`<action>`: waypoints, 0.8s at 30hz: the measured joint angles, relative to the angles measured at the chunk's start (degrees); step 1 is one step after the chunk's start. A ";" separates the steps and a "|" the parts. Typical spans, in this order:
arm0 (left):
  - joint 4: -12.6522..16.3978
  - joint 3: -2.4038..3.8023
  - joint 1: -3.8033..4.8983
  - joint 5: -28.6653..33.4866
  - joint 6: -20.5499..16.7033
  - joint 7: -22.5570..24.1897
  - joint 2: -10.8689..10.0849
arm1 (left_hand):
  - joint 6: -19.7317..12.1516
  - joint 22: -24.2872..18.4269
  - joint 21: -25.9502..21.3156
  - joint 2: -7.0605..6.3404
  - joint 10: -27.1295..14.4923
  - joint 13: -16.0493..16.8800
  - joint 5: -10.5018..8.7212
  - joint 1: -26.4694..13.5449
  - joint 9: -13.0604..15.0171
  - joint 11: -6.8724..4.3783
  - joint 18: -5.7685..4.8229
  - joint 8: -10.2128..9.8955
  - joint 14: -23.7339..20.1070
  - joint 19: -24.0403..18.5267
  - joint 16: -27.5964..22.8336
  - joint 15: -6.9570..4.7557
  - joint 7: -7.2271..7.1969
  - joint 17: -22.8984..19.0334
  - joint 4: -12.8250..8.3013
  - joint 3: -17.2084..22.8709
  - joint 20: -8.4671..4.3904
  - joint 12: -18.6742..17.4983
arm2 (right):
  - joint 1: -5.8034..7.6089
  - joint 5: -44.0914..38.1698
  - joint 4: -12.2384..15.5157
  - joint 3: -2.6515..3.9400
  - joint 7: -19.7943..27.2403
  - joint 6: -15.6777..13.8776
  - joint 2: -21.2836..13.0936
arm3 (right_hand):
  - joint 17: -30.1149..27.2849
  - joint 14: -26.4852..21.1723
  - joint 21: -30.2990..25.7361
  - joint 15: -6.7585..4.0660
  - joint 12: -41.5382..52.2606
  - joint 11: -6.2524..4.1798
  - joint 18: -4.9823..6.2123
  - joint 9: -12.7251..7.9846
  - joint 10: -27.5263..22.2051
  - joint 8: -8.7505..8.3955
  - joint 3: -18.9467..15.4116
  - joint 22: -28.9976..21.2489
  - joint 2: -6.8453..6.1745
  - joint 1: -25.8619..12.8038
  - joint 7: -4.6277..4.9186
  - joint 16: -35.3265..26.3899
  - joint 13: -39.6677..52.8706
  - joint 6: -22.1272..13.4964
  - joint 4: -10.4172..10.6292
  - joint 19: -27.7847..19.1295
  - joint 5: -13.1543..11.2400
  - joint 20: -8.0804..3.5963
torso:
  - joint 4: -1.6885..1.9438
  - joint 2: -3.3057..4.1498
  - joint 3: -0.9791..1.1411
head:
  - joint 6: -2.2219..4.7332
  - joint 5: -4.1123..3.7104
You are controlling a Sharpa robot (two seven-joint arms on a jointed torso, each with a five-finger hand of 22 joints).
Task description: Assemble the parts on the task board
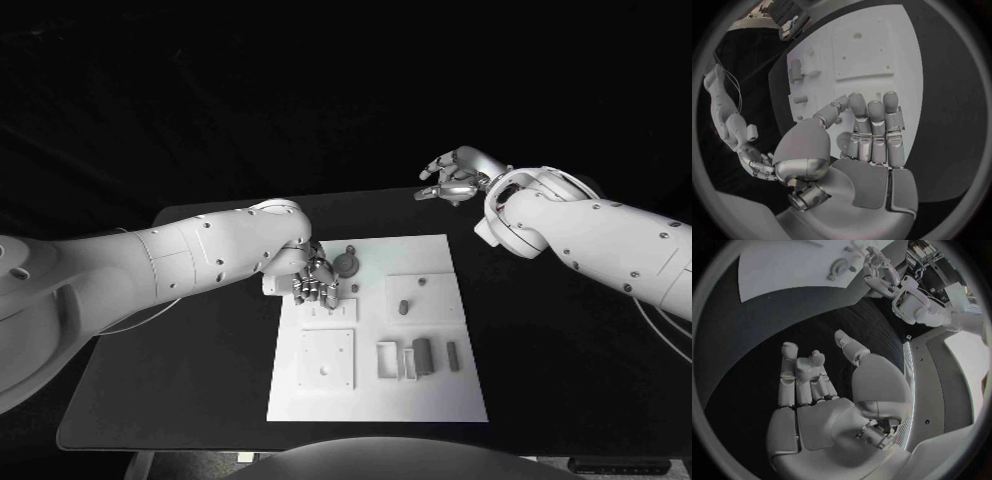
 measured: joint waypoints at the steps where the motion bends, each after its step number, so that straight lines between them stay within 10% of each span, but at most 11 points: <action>1: -0.08 0.00 -0.13 0.01 0.14 0.00 0.12 | 0.00 0.00 0.00 0.00 0.00 0.00 -0.15 0.00 0.00 0.00 0.00 -0.09 0.00 -0.02 0.15 0.00 0.00 -0.05 -0.08 0.07 -0.01 0.12 | 0.00 0.00 0.00 0.00 -0.01 0.00 0.00 | 0.00 0.00 0.00 0.00 0.00 0.00 0.00 0.00 0.00 0.00 0.00 0.00 0.00 0.00 0.00 0.00 0.00 0.00 0.00 0.00 0.00 0.00 | -0.01 0.00 0.00 | -0.03 0.00; 24: -1.92 -0.01 -0.82 1.67 1.32 -0.35 0.68 | 0.00 -0.01 1.76 0.00 0.00 -0.07 1.35 0.01 0.73 0.00 0.00 -1.21 -0.39 -0.20 2.69 -0.39 0.01 -0.82 -0.06 0.23 0.01 2.66 | 0.00 0.00 -0.01 0.00 -0.10 0.07 0.06 | 0.01 0.00 0.00 0.00 0.00 0.00 0.00 0.00 0.00 0.00 0.00 0.00 0.00 0.00 -0.09 0.00 -0.05 -0.12 0.00 -0.01 0.00 -0.24 | 0.02 -0.03 0.01 | -0.19 -0.09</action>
